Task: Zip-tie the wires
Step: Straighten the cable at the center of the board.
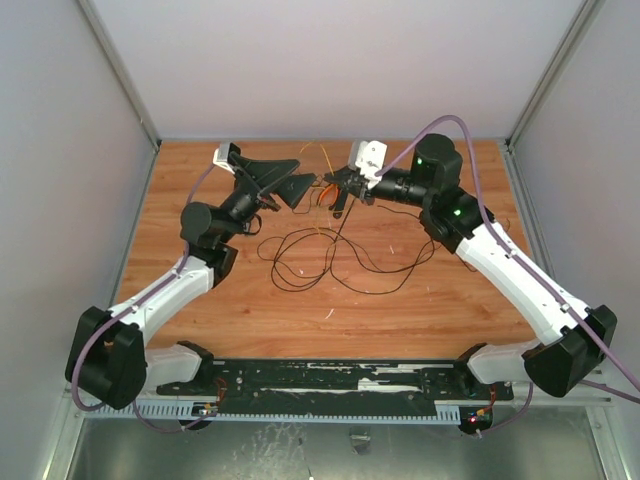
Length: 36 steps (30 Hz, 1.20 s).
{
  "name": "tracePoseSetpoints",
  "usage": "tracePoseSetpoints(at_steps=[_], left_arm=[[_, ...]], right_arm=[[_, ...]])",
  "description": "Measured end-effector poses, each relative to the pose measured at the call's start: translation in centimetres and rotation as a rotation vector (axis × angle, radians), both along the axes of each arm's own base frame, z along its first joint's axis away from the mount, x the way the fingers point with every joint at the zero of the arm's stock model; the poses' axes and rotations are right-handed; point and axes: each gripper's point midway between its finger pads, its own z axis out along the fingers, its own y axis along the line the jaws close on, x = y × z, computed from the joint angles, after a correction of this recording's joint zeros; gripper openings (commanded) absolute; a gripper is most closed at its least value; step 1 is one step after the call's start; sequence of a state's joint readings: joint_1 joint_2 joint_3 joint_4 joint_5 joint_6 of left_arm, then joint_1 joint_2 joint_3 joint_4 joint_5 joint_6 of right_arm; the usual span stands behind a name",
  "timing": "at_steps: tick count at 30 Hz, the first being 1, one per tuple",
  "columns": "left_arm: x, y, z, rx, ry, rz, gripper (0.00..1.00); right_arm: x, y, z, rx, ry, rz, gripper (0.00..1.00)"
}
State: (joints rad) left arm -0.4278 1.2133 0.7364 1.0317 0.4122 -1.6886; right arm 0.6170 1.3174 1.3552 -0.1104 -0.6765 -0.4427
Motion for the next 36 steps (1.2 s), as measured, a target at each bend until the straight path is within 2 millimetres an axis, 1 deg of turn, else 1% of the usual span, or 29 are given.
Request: tracePoseSetpoints(at_steps=[6, 12, 15, 20, 23, 27, 31, 32, 33, 35, 36], left_arm=[[0.8, -0.2, -0.3, -0.003, 0.008, 0.011, 0.88], [1.8, -0.5, -1.3, 0.01, 0.031, 0.02, 0.86], [2.2, -0.7, -1.3, 0.016, 0.028, 0.026, 0.8], [2.5, -1.0, -0.2, 0.017, -0.01, 0.033, 0.69], [2.4, -1.2, 0.4, 0.02, -0.033, 0.035, 0.56], [2.3, -1.3, 0.6, 0.03, -0.054, 0.04, 0.27], [2.6, -1.5, 0.5, 0.063, -0.07, 0.062, 0.0], [2.8, -1.6, 0.6, 0.073, -0.074, 0.068, 0.0], [3.0, -1.7, 1.1, 0.088, -0.085, 0.078, 0.0], [3.2, -1.9, 2.1, 0.118, -0.11, 0.091, 0.0], [3.3, -2.0, 3.0, 0.131, -0.128, 0.101, 0.0]], right_arm=[[-0.5, 0.2, -1.7, -0.041, 0.016, 0.014, 0.0], [-1.3, 0.8, -2.1, -0.061, 0.002, 0.042, 0.0], [-1.9, 1.1, -2.2, -0.069, -0.007, 0.059, 0.0], [-2.5, 1.5, -2.6, -0.087, -0.009, 0.075, 0.0], [-2.6, 1.7, -3.1, -0.102, -0.006, 0.078, 0.0], [-2.3, 1.9, -3.8, -0.118, 0.004, 0.064, 0.0], [-1.7, 1.7, -4.3, -0.123, 0.015, 0.032, 0.0], [-1.6, 1.7, -4.5, -0.122, 0.02, 0.023, 0.03], [-1.4, 1.7, -4.6, -0.121, 0.026, 0.012, 0.11], [-0.9, 1.6, -4.4, -0.104, 0.025, -0.013, 0.36], [-0.8, 1.6, -4.3, -0.095, 0.033, -0.02, 0.47]])
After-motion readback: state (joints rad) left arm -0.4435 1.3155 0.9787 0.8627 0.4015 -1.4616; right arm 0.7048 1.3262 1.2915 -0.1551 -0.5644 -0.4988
